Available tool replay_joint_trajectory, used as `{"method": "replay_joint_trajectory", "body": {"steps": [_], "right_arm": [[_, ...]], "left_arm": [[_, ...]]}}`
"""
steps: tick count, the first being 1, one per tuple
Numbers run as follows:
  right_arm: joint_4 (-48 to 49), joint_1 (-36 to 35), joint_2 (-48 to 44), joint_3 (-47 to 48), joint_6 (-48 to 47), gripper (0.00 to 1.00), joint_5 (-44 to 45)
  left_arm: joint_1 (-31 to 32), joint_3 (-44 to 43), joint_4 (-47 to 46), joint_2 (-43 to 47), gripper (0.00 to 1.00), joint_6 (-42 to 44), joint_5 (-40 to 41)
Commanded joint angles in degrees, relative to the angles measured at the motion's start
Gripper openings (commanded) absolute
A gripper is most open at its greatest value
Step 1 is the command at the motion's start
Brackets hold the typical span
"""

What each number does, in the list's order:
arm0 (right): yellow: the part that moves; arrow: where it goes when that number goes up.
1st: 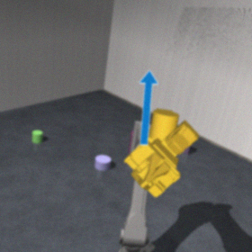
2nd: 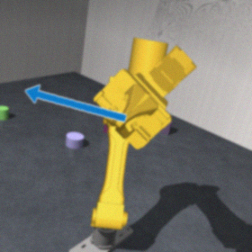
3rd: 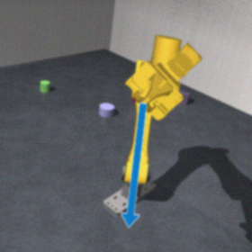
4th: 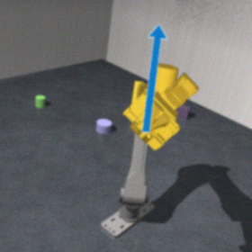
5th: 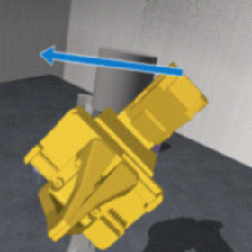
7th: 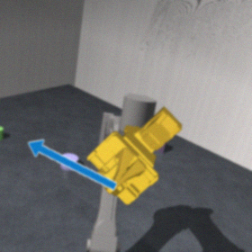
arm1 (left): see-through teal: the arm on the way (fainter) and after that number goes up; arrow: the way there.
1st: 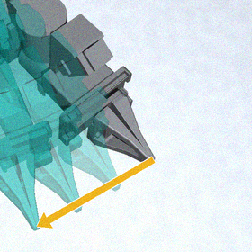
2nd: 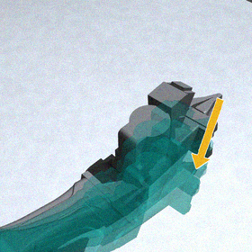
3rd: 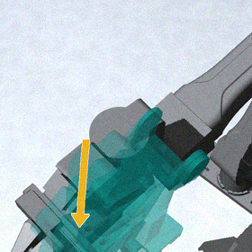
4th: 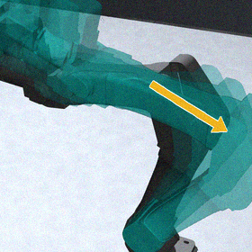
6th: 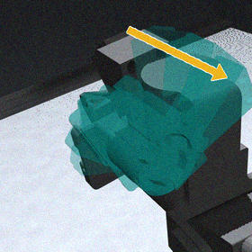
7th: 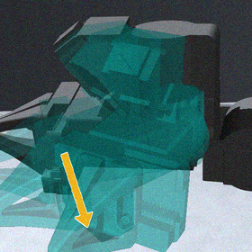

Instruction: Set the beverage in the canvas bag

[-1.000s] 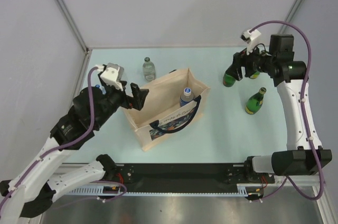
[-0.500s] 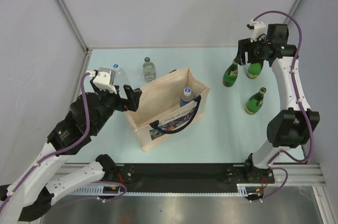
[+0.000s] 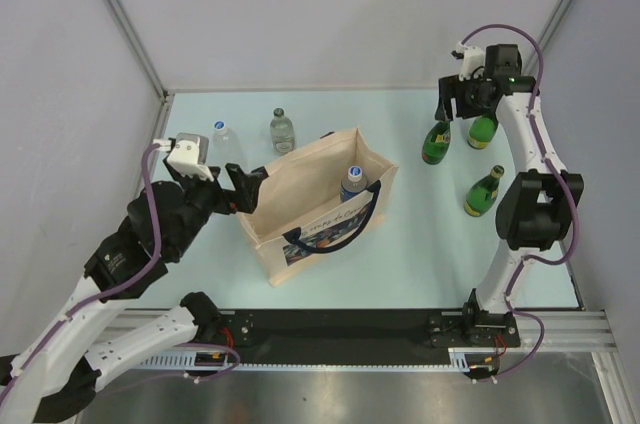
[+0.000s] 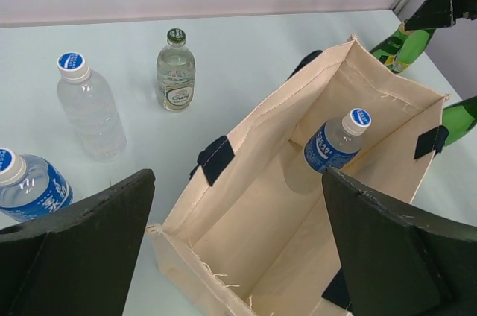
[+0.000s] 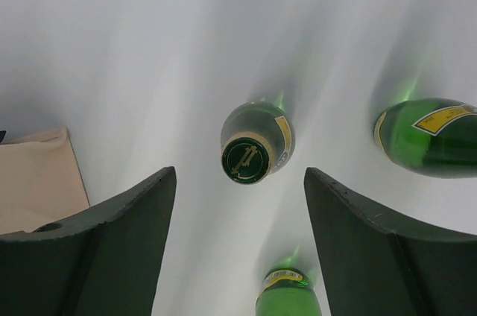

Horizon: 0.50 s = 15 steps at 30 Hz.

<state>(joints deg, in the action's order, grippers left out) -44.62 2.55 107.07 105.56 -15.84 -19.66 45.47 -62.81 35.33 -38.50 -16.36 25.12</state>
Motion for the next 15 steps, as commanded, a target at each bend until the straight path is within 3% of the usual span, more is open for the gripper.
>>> {"method": "replay_joint_trajectory", "body": {"steps": [1, 15], "right_arm": [[1.64, -0.7, 2.53, 3.25, 0.1, 0.74, 1.38], [2.17, -2.02, 7.19, 5.1, -0.86, 0.63, 2.78]], "left_arm": [[-0.12, -0.3, 0.26, -0.34, 1.0, -0.78, 1.33], [-0.21, 0.14, 0.7, -0.52, 1.0, -1.13, 1.59]]}}
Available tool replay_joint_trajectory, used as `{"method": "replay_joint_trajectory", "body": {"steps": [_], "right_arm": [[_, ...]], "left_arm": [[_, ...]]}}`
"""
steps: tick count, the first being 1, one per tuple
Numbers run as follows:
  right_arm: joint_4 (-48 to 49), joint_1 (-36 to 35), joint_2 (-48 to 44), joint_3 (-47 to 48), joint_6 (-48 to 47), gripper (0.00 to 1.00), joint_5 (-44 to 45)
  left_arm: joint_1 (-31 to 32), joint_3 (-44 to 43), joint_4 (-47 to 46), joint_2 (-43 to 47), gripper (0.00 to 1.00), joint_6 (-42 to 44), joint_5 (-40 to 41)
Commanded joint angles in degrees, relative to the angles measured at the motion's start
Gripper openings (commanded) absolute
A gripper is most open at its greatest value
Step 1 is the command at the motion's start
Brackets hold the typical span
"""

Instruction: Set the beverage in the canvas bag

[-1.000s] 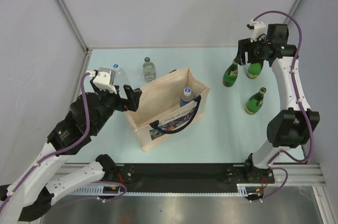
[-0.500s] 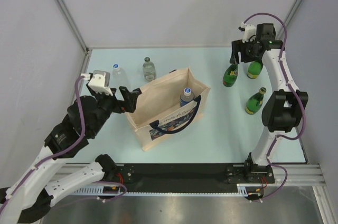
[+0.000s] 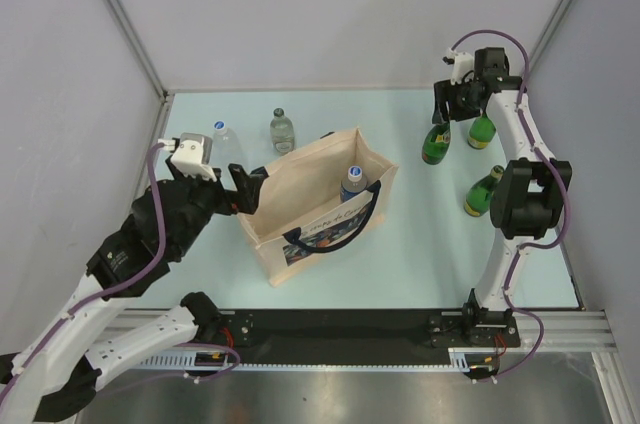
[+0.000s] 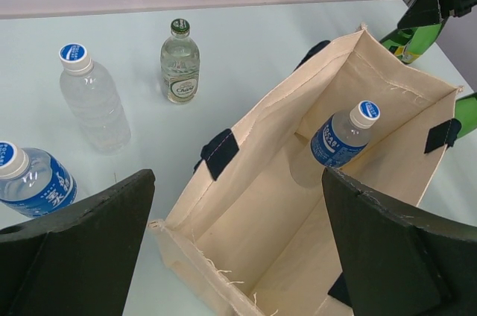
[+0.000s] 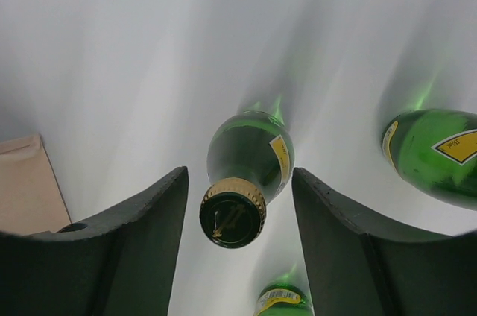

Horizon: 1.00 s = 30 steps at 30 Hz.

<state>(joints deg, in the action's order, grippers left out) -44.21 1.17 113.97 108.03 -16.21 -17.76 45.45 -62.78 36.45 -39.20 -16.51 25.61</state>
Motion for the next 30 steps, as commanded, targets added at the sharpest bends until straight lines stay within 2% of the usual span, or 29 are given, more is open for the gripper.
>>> {"method": "replay_joint_trajectory", "body": {"steps": [1, 10, 13, 14, 16, 17, 19, 24, 30], "right_arm": [[1.75, -0.64, 0.37, 2.71, -0.49, 0.62, 1.06], [1.75, -0.9, 0.81, 2.89, -0.84, 0.53, 0.88], [1.49, -0.99, 0.64, 3.06, -1.11, 0.41, 0.62], [0.97, -0.99, 0.55, 3.15, -1.19, 0.33, 0.53], [0.44, -0.99, 0.29, 3.59, -1.81, 0.23, 0.18], [0.09, -0.99, -0.06, 3.77, -1.98, 0.12, 0.01], [0.17, -0.99, -1.99, 3.94, -2.42, 0.0, -0.35], [0.17, -0.99, -8.84, 6.49, -4.62, 0.0, -0.96], [-4.39, -4.85, -14.56, 13.51, -6.64, 0.0, -3.68]], "left_arm": [[-0.19, 0.21, -0.41, 0.26, 1.0, -0.98, 1.11], [-0.28, 0.03, -0.15, 0.44, 1.0, -0.98, 1.38], [-0.19, 0.03, -0.15, 0.35, 1.0, -0.89, 1.38], [-0.19, -0.06, -0.15, 0.44, 1.0, -0.98, 1.38], [-0.19, -0.06, -0.23, 0.44, 1.0, -0.89, 1.38], [-0.27, -0.23, -0.24, 0.53, 1.0, -0.8, 1.38], [-0.19, -0.41, -0.24, 0.53, 1.0, -0.54, 1.46], [-0.27, -1.02, -0.23, 0.53, 1.0, 0.08, 1.46], [-0.19, -1.29, -0.41, 0.35, 1.0, 0.69, 1.64]]}}
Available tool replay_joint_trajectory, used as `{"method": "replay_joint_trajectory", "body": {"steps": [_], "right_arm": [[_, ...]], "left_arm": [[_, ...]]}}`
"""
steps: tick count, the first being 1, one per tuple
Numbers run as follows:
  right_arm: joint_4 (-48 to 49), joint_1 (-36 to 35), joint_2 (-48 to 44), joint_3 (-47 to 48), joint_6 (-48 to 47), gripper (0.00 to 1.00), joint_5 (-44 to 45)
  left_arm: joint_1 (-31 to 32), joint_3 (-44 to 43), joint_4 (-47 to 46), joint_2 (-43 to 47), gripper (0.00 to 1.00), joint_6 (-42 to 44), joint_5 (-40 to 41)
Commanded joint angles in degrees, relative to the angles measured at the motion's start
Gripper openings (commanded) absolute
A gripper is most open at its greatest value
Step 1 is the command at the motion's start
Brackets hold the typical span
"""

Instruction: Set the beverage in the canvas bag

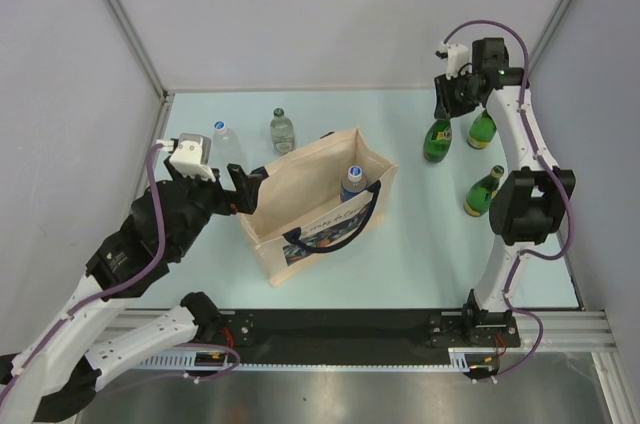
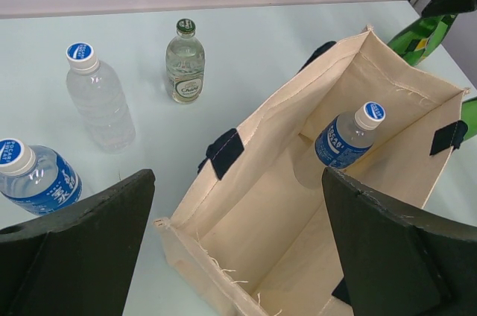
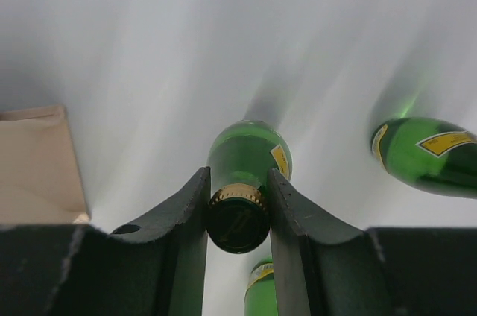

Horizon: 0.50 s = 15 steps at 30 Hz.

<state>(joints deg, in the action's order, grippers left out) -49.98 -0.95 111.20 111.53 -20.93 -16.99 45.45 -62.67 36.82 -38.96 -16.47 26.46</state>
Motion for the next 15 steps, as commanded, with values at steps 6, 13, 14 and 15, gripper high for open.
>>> {"method": "replay_joint_trajectory", "body": {"steps": [6, 13, 14, 15], "right_arm": [[-2.93, -7.91, -15.74, 19.05, -2.01, 0.0, -5.24], [-4.25, -15.46, -16.8, 30.92, 0.01, 0.0, -5.42], [-4.25, -16.44, -16.89, 31.64, 0.18, 0.0, -5.33], [-4.08, -17.41, -17.15, 32.08, 0.45, 0.0, -5.33]], "left_arm": [[-0.27, -1.4, -1.13, 0.02, 1.0, 1.44, 0.61], [-0.19, -1.31, -1.84, 0.02, 1.0, 1.53, 0.44], [-0.19, -1.31, -1.84, 0.2, 1.0, 1.44, 0.44], [-0.19, -1.14, -1.92, 0.29, 1.0, 1.44, 0.44]]}}
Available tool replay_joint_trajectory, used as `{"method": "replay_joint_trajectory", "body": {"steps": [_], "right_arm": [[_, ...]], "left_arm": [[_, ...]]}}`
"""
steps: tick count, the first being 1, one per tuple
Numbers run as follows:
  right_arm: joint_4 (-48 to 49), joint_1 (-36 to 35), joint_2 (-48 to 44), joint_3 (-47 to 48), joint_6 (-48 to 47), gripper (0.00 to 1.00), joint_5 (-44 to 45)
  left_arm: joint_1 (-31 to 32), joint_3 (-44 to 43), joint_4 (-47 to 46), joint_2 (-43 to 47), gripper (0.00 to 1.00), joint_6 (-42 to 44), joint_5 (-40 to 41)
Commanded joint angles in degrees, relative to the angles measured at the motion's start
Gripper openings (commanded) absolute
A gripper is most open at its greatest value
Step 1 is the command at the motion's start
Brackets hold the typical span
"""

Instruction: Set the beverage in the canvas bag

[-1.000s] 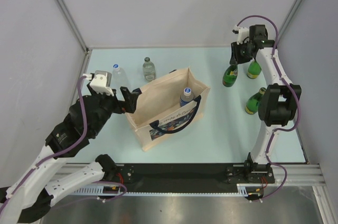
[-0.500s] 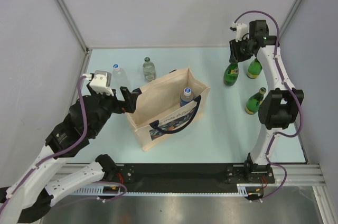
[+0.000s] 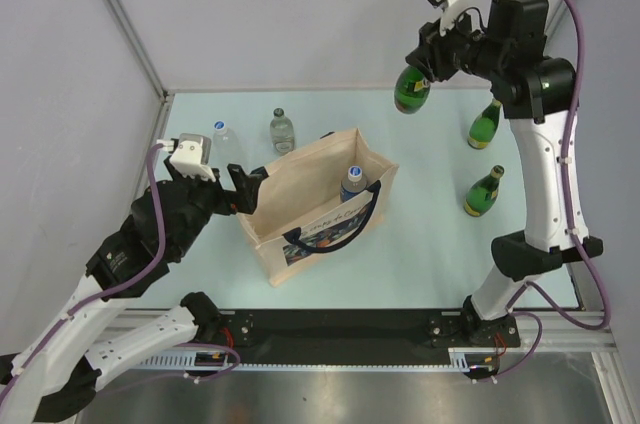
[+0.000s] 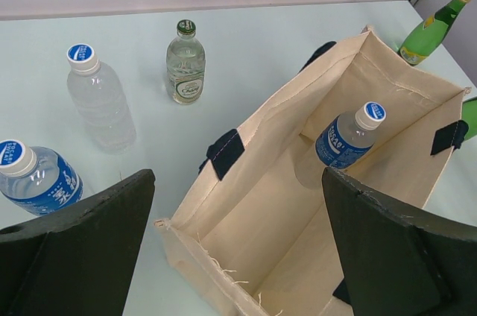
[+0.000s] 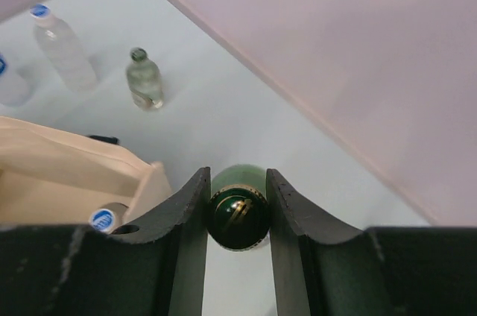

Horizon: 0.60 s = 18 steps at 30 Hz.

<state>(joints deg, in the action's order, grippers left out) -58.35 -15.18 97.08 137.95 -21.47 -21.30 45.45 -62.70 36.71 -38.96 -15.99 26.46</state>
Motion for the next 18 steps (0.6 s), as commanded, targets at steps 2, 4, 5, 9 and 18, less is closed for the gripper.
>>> {"method": "replay_joint_trajectory", "body": {"steps": [2, 4, 5, 9, 18], "right_arm": [[5.26, -6.25, -3.73, 5.93, 1.61, 0.0, -0.94], [5.61, -8.54, -4.26, 6.01, 2.05, 0.0, -0.94], [5.61, -10.81, -4.35, 6.01, 2.14, 0.0, -0.94], [5.17, -16.54, -4.79, 5.66, 1.88, 0.0, -0.15], [4.12, -26.12, -3.3, 2.78, 1.7, 0.0, 0.82]], "left_arm": [[-0.19, -1.2, -1.73, 0.46, 1.0, 0.96, 0.44], [-0.27, -1.11, -1.73, 0.81, 1.0, 0.96, 0.44], [-0.19, -1.11, -1.73, 0.82, 1.0, 0.96, 0.44], [-0.19, -0.76, -1.82, 1.52, 1.0, 0.7, 0.52], [-0.27, 0.82, -1.73, 3.62, 1.0, -0.27, 0.96]]}}
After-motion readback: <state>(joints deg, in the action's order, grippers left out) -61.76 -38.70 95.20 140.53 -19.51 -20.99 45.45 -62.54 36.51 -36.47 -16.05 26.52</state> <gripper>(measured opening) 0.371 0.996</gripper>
